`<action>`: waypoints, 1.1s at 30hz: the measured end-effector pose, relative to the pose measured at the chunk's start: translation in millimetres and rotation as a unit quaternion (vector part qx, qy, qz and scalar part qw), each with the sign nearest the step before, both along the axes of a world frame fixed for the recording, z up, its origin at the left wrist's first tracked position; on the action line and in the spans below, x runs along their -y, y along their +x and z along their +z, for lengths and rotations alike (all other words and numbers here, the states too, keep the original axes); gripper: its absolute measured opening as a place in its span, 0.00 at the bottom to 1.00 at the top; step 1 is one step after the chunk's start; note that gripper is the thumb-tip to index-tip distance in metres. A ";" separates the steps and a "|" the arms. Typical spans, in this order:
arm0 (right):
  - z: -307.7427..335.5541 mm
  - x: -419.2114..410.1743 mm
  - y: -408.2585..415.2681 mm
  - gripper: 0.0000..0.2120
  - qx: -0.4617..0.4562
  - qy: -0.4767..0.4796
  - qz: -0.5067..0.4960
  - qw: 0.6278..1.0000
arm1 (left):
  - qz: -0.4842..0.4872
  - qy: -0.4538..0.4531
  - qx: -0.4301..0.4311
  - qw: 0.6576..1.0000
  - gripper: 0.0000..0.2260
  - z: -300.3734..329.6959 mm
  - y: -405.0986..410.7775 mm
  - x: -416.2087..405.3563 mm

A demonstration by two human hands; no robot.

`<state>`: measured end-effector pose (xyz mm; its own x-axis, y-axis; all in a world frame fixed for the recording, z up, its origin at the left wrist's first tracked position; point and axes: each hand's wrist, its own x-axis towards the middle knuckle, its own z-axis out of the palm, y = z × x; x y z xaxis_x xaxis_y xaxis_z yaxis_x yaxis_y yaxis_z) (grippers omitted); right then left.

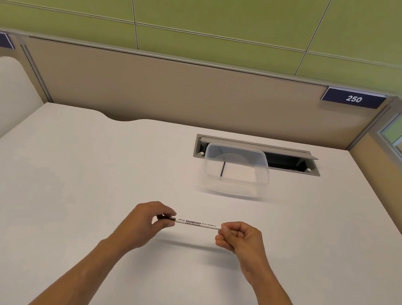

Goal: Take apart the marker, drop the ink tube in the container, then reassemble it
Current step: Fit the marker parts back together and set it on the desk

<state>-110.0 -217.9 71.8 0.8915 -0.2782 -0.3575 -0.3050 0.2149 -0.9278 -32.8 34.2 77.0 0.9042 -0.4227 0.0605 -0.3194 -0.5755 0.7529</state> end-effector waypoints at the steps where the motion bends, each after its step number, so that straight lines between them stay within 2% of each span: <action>1: 0.1 0.8 -0.1 0.03 0.001 0.004 -0.002 1.000 | -0.002 -0.001 -0.001 1.000 0.05 0.3 -0.4 0.9; 8: 1.3 6.1 0.2 0.04 0.016 -0.009 0.016 1.000 | 0.011 -0.015 -0.020 1.000 0.04 0.6 -4.6 2.7; 12: -1.0 7.7 1.2 0.05 0.010 -0.093 0.050 0.994 | 0.011 -0.014 -0.020 1.000 0.05 -2.6 -6.5 1.5; 16: -1.5 8.7 3.7 0.08 -0.010 -0.217 0.092 0.972 | 0.001 -0.010 -0.009 1.000 0.05 -5.1 -7.5 1.3; 22: 2.3 9.1 5.2 0.13 -0.027 -0.315 0.145 0.937 | 0.012 -0.036 -0.005 0.999 0.05 -5.0 -8.8 4.2; 33: 15.2 7.6 5.9 0.14 -0.036 -0.301 0.131 0.944 | 0.011 -0.054 0.042 0.998 0.07 -5.5 -7.3 7.8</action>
<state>-104.1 -225.5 87.0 0.9375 -0.2239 -0.2664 -0.3408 -0.4358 -0.8330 -40.1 26.4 71.5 0.9028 -0.3904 0.1804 -0.3724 -0.5000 0.7819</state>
